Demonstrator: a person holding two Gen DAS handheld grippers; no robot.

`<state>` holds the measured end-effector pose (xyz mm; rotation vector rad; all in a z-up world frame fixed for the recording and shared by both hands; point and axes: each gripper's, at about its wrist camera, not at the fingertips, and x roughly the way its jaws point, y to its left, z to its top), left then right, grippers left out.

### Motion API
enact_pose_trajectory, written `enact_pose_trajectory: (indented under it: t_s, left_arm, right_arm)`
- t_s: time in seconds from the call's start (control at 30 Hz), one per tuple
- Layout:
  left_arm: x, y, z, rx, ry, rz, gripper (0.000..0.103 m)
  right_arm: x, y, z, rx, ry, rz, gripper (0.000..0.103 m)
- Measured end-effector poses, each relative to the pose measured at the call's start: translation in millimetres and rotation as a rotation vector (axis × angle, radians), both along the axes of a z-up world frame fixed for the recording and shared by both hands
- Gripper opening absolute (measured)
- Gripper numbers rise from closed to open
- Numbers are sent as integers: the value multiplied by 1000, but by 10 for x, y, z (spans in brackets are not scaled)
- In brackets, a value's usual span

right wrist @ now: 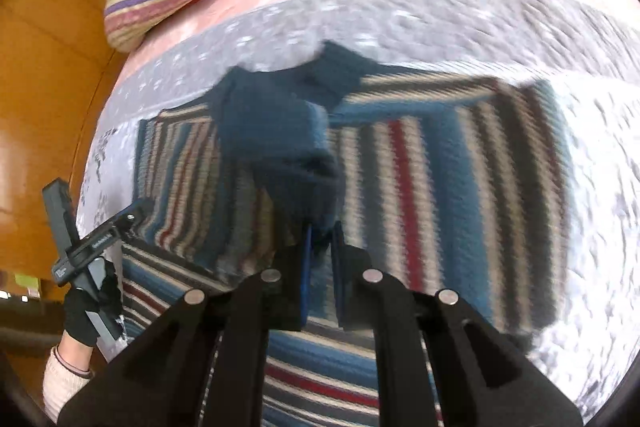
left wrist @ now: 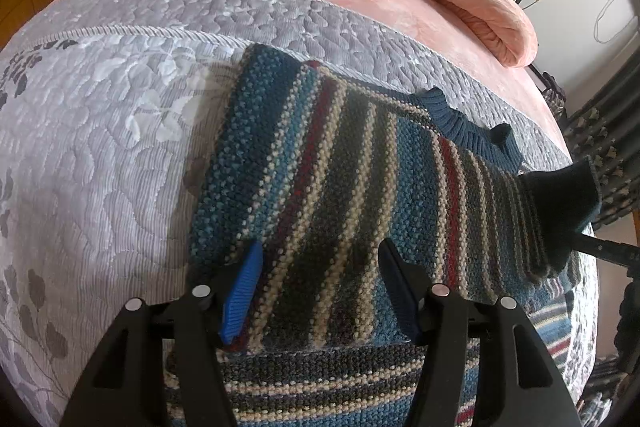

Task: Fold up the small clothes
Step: 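Grasp the folded sweater side edge with the right tool and fold inward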

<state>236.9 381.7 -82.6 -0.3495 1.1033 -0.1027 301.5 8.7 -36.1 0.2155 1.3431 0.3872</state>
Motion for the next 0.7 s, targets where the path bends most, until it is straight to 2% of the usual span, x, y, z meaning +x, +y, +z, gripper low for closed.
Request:
enact_pose_trajectory:
  t_s: [0.13, 0.17, 0.2, 0.27, 0.3, 0.37, 0.53, 0.6, 0.67, 0.7]
  left_arm:
    - [9, -22, 3, 13, -3, -7, 64]
    - [11, -31, 5, 16, -4, -8, 65]
    - [12, -40, 6, 19, -4, -9, 65]
    - [20, -46, 29, 24, -3, -9, 65]
    - [19, -44, 44, 21, -6, -8, 65]
    - [14, -25, 123, -15, -29, -2, 65]
    - [33, -94, 260, -58, -69, -11, 65]
    - [45, -177, 242, -47, -64, -31, 65]
    - [59, -284, 177, -20, -47, -59, 65]
    - [60, -322, 144, -5, -36, -69, 65]
  right_arm:
    - [-4, -327, -99, -23, 23, -36, 13]
    - [-10, -395, -114, -10, 26, -47, 17]
    - [-11, -478, -137, 23, 33, -65, 28]
    - [-10, -610, -185, 73, 42, -109, 44]
    - [-2, -658, -213, 90, 46, -125, 48]
    - [27, -721, -288, 133, 66, -146, 48]
    - [91, -709, -434, 150, 86, -166, 47]
    - [108, -652, -440, 150, 72, -157, 38]
    - [127, -578, -430, 144, 66, -145, 34]
    - [134, -560, -431, 137, 61, -140, 28]
